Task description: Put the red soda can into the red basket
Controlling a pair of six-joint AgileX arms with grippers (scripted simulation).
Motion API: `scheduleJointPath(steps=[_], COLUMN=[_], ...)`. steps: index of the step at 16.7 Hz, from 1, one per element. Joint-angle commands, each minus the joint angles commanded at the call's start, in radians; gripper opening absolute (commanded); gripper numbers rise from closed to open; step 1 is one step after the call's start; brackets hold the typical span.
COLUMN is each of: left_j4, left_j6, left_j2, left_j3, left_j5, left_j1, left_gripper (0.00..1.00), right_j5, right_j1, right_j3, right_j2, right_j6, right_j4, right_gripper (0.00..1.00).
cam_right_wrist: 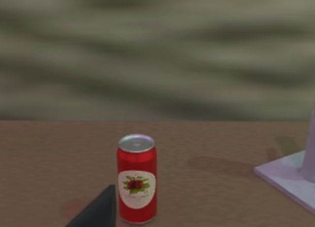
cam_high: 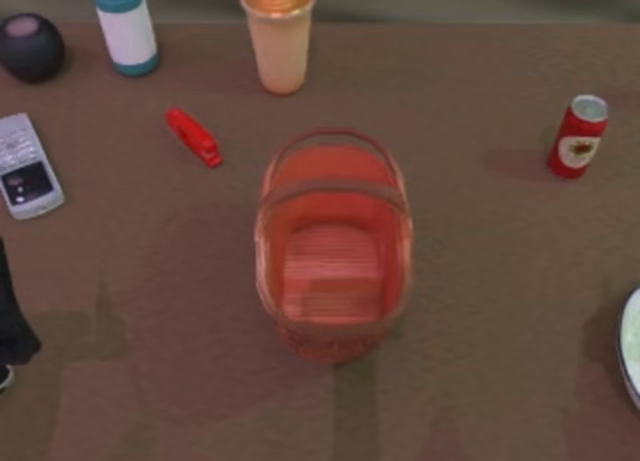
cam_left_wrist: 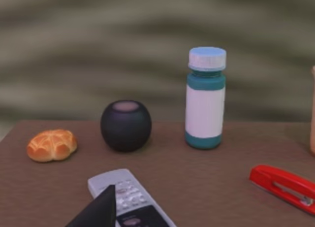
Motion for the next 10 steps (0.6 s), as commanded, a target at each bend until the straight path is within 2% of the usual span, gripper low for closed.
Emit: scheduleJointPath(steps=[5, 10], left_j4=[0.000, 0.000], left_j6=[0.000, 0.000], left_j2=[0.000, 0.000], left_j3=[0.000, 0.000], left_j5=[0.000, 0.000], left_j1=[0.000, 0.000], left_gripper=[1.00, 1.00], right_j5=[-0.002, -0.001], right_j1=[0.002, 0.001], right_j3=[0.053, 0.310], right_j2=[0.058, 0.355], right_j6=[-0.011, -0.071], right_j4=[-0.038, -0.227], right_gripper=[1.00, 1.00])
